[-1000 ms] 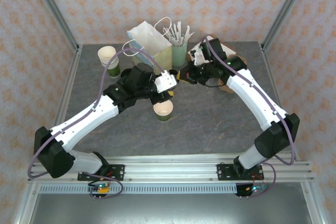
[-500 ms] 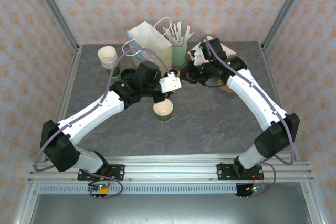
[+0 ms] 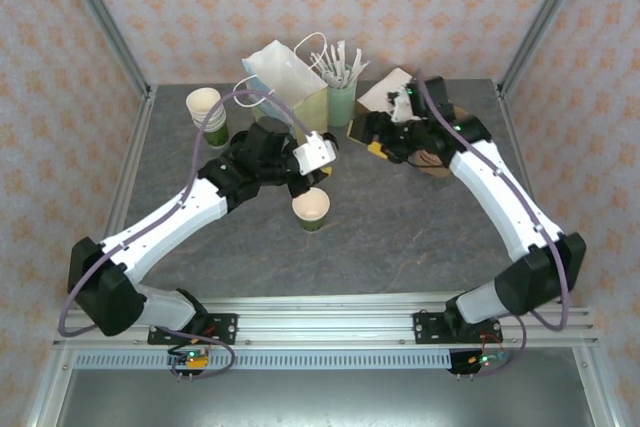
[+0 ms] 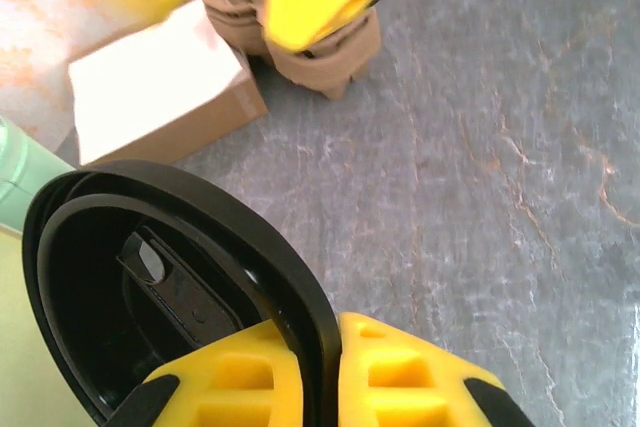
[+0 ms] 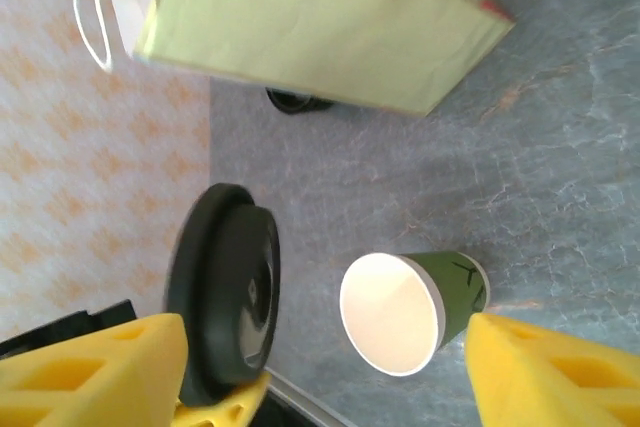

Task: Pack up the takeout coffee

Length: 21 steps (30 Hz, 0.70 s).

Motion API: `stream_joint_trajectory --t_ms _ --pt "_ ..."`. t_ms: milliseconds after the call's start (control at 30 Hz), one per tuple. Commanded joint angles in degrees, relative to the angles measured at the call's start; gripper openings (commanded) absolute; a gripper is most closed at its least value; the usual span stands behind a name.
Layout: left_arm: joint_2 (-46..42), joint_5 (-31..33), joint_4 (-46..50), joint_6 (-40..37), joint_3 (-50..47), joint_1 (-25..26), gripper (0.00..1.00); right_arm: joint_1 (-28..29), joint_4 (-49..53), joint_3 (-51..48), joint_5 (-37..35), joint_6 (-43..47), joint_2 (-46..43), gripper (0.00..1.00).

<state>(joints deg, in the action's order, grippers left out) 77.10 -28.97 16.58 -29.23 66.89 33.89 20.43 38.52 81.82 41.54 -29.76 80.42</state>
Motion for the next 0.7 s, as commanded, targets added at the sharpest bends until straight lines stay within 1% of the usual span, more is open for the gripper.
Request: stream_joint_trajectory --t_ms 0,67,133,233,333,467,567,667 --pt "-3.9 -6.5 -14.5 12.2 -3.3 -2.2 0.0 -0.8 -15.7 -6.2 3.7 -8.0 -6.5 0.79" --pt "-5.2 -7.9 -22.3 20.2 -5.7 -3.1 0.0 -0.6 -26.0 -10.2 7.1 -14.3 -8.0 0.82" --pt "-6.1 -8.7 -28.3 26.7 -7.6 -3.7 0.0 -0.1 -33.0 -13.0 8.3 -19.1 -8.8 0.86" --pt "-7.7 -9.2 -36.3 33.1 -10.2 -4.3 0.0 0.7 -40.7 -15.4 9.4 -26.0 -9.3 0.89" --pt "-8.8 -10.5 -41.5 36.7 -11.6 -4.9 0.0 2.3 -47.4 -16.7 10.9 -32.6 -8.2 0.91" --pt "-8.8 -12.2 -45.6 39.9 -12.1 -5.2 0.0 3.5 -53.6 -17.7 12.5 -38.5 -6.6 0.93" --pt "-8.1 -13.0 -47.7 41.9 -11.9 -5.2 0.0 4.2 -58.3 -18.4 12.7 -42.0 -5.9 0.95" --pt "-7.8 -13.3 -49.1 43.4 -12.0 -5.1 0.0 5.2 -59.9 -18.3 12.6 -42.9 -5.2 0.96"
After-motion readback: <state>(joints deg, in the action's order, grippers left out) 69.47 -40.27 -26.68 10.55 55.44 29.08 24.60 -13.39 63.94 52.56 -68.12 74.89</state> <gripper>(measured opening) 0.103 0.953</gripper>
